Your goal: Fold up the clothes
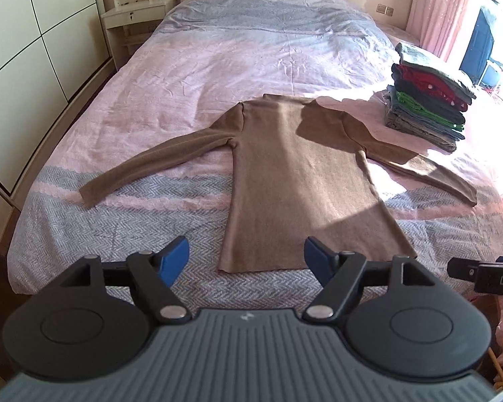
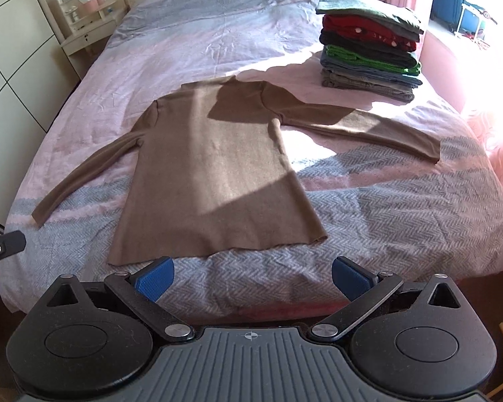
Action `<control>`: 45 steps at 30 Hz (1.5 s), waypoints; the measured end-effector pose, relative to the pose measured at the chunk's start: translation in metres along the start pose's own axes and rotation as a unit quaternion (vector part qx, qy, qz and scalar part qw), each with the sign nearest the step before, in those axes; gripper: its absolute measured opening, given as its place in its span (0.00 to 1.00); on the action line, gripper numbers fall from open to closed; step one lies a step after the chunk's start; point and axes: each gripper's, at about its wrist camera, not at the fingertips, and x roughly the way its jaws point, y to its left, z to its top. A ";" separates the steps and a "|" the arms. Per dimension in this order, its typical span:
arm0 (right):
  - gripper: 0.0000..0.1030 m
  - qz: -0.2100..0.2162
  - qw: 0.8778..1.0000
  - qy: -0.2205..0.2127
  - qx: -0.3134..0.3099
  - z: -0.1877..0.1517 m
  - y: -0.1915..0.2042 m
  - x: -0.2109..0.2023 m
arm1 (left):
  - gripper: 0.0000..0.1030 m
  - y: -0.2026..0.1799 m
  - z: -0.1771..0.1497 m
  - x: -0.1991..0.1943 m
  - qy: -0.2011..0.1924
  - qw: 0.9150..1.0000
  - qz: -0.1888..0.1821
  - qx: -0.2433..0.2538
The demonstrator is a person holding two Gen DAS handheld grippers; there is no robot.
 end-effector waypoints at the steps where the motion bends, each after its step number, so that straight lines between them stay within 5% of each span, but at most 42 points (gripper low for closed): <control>1: 0.99 -0.001 1.000 0.000 -0.003 -0.002 0.002 -0.002 | 0.74 -0.001 0.000 0.000 0.001 1.000 0.001 0.003; 16: 0.99 -0.054 0.995 0.009 -0.088 -0.005 0.025 -0.002 | 0.74 -0.007 -0.009 0.009 0.035 0.999 0.014 -0.006; 29: 0.99 -0.042 0.994 0.037 -0.096 0.009 -0.008 0.012 | 0.74 -0.045 -0.001 0.018 0.045 0.999 0.028 0.009; 45: 0.99 -0.026 0.993 0.020 -0.114 0.038 -0.040 0.016 | 0.77 -0.083 0.014 0.027 0.033 0.999 0.037 0.002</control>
